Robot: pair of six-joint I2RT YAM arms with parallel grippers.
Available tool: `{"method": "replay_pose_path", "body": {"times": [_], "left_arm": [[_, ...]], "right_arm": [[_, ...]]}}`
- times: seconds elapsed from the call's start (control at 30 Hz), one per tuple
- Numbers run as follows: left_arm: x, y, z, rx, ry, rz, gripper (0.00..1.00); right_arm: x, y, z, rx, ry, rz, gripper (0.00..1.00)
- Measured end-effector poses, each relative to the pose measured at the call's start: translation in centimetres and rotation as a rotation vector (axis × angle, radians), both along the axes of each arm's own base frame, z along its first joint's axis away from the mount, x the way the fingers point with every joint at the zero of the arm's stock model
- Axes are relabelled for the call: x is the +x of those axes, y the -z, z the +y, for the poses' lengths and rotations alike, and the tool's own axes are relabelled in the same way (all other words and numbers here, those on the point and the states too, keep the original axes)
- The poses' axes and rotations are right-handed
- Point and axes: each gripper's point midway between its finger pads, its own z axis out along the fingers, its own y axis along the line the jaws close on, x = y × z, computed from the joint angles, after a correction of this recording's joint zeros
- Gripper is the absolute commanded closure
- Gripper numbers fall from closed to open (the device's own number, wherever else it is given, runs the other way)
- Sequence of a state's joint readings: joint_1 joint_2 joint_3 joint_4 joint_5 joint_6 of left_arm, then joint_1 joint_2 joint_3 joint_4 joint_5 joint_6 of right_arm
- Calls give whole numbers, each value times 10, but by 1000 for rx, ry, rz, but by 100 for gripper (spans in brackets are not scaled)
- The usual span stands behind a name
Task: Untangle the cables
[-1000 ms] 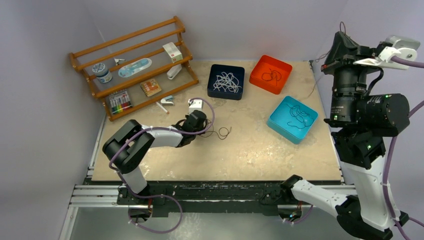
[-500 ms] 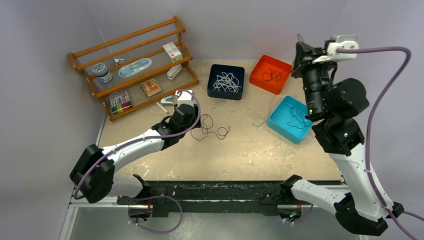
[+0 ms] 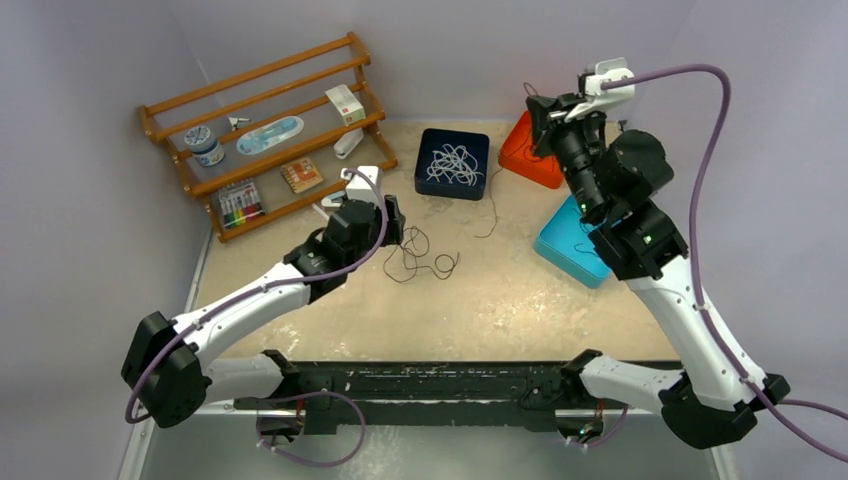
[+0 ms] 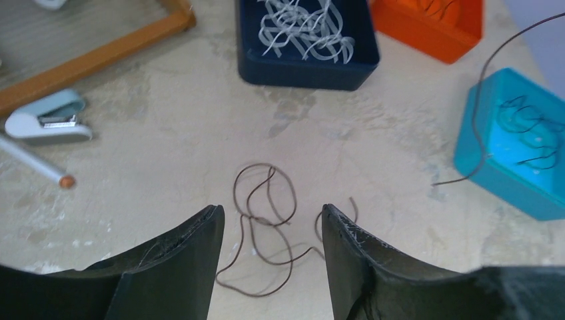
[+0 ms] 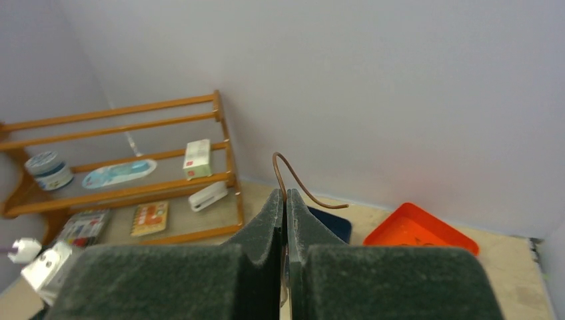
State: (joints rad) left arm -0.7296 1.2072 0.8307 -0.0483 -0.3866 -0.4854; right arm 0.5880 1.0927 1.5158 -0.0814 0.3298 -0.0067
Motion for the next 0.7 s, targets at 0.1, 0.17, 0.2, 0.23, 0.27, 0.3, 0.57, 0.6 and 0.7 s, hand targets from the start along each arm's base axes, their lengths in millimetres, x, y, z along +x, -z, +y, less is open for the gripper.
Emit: {"method": "replay_pose_path", "body": {"times": [0.1, 0.17, 0.2, 0.23, 0.27, 0.3, 0.57, 0.6, 0.7], "left_arm": [[4, -28, -9, -38, 38, -69, 42], [7, -46, -14, -58, 53, -104, 42], [9, -55, -15, -62, 59, -120, 42], [11, -64, -17, -69, 63, -135, 42], [12, -72, -19, -78, 65, -148, 42], [13, -77, -20, -81, 67, -157, 42], [15, -78, -9, -19, 23, -125, 43], [16, -74, -7, -1, 12, -112, 43], [14, -61, 1, 54, -10, -75, 43]], "right_arm": [[6, 8, 16, -3, -58, 22, 100], [11, 14, 24, -8, -80, 39, 100], [13, 18, 28, -13, -91, 48, 100], [17, 22, 30, -18, -95, 58, 100], [22, 27, 32, -23, -97, 71, 100], [26, 32, 34, -28, -100, 84, 100], [71, 60, 6, -25, -46, 181, 100], [77, 61, -2, -22, -26, 185, 100], [91, 54, -14, -8, -7, 179, 100]]}}
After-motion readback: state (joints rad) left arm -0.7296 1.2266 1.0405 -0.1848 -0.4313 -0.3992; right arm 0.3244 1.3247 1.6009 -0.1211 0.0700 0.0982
